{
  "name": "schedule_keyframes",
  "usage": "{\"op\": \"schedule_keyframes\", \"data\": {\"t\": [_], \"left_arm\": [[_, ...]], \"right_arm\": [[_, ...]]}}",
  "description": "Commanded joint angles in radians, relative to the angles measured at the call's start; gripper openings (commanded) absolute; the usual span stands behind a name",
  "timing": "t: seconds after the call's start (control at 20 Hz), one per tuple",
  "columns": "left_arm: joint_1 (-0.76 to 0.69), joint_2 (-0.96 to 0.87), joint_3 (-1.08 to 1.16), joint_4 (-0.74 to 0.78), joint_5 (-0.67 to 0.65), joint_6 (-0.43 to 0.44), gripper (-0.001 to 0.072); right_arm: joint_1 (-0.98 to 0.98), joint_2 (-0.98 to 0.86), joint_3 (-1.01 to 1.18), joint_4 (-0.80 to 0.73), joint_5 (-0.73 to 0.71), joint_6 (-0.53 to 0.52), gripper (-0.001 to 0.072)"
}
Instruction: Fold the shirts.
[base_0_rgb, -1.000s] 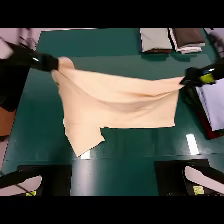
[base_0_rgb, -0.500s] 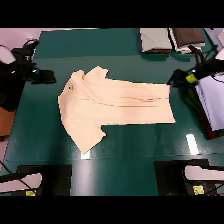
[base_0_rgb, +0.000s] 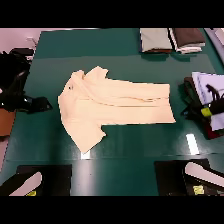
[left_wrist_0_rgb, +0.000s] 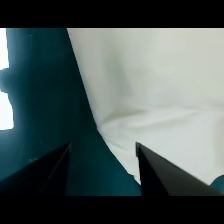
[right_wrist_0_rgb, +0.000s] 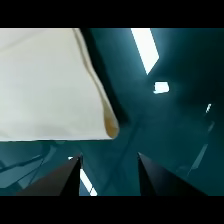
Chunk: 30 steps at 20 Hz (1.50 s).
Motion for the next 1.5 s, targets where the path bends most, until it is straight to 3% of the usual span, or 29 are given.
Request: {"op": "schedule_keyframes", "data": {"t": [0.0, 0.25, 0.3, 0.4, 0.55, 0.75, 1.0, 1.15, 1.45], "left_arm": [[0.005, 0.035, -0.102, -0.064, 0.038, 0.000, 0.0487], [0.005, 0.035, -0.104, -0.067, 0.043, 0.000, 0.0487], [0.005, 0.035, -0.104, -0.066, 0.042, 0.000, 0.0487], [0.005, 0.035, -0.104, -0.056, 0.013, 0.003, 0.0486], [0.005, 0.048, -0.120, -0.037, -0.042, 0.001, 0.0486], [-0.074, 0.109, -0.262, -0.034, 0.010, -0.040, 0.0488], [-0.184, 0.113, -0.430, -0.106, 0.173, -0.106, 0.0489], [-0.185, 0.104, -0.471, -0.208, 0.307, -0.101, 0.0488], [-0.185, 0.098, -0.484, -0.295, 0.377, -0.060, 0.0486]], "right_arm": [[-0.052, -0.026, -0.139, 0.082, -0.049, -0.047, 0.0411], [0.071, -0.090, -0.159, 0.202, -0.174, -0.058, 0.0408], [0.101, -0.096, -0.159, 0.208, -0.188, -0.058, 0.0360], [0.146, -0.085, -0.159, 0.200, -0.218, -0.072, 0.0035], [0.166, -0.003, -0.159, 0.200, -0.257, -0.074, 0.0023], [0.166, 0.116, -0.159, 0.200, -0.262, -0.073, 0.0023], [0.166, 0.160, -0.159, 0.203, -0.245, -0.073, 0.0023], [0.166, 0.159, -0.159, 0.203, -0.226, -0.073, 0.0022], [0.166, 0.159, -0.159, 0.203, -0.213, -0.073, 0.0023]]}}
